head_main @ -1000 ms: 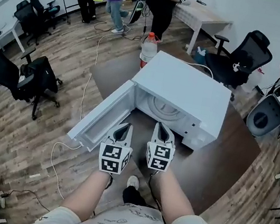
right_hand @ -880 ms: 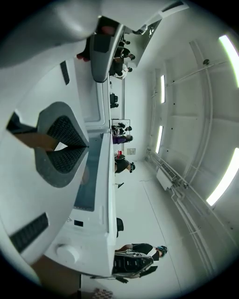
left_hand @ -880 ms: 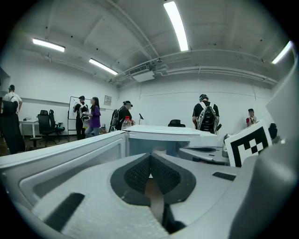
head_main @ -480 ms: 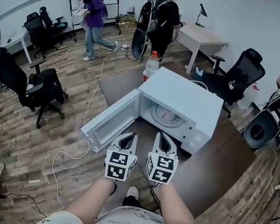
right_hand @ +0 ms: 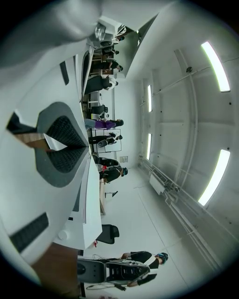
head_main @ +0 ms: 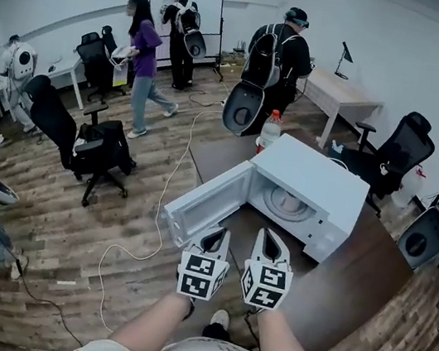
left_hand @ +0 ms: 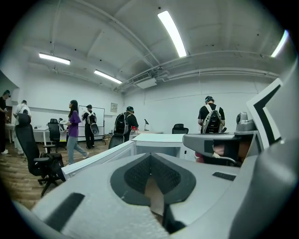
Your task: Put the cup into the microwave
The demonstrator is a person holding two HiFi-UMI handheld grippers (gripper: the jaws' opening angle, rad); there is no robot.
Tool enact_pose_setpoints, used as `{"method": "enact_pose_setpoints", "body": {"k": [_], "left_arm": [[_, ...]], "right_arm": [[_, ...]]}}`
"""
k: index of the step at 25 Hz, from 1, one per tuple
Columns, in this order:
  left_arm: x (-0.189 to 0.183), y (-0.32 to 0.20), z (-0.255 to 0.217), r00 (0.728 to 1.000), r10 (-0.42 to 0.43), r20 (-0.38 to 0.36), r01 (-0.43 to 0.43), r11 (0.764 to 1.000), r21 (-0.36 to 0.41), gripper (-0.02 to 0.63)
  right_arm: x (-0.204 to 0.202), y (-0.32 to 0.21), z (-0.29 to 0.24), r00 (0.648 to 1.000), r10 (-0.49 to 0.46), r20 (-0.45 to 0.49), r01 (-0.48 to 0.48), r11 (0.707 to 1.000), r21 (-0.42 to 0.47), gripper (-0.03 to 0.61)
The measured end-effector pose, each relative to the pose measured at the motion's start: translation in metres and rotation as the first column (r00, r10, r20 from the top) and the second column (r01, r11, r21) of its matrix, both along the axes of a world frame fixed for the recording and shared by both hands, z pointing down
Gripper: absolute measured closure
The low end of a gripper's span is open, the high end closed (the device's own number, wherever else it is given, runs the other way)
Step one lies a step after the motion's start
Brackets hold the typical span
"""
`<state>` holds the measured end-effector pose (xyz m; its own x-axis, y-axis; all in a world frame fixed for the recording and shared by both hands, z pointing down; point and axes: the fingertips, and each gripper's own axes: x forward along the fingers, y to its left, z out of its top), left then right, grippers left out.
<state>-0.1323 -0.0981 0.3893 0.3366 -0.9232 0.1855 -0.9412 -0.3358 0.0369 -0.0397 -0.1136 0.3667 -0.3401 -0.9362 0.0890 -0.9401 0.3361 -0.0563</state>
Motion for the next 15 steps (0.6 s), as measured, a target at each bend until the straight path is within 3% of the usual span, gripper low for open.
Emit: {"method": "enact_pose_setpoints", "body": {"k": [15], "left_arm": [[-0.013,0.018,-0.02,1.0,-0.019,0.004,0.019,0.999,0.046,0.6]], "right_arm": [[-0.007,0.017,-0.012,1.0,-0.004,0.009,0.004,1.0,0.023,0.566]]}}
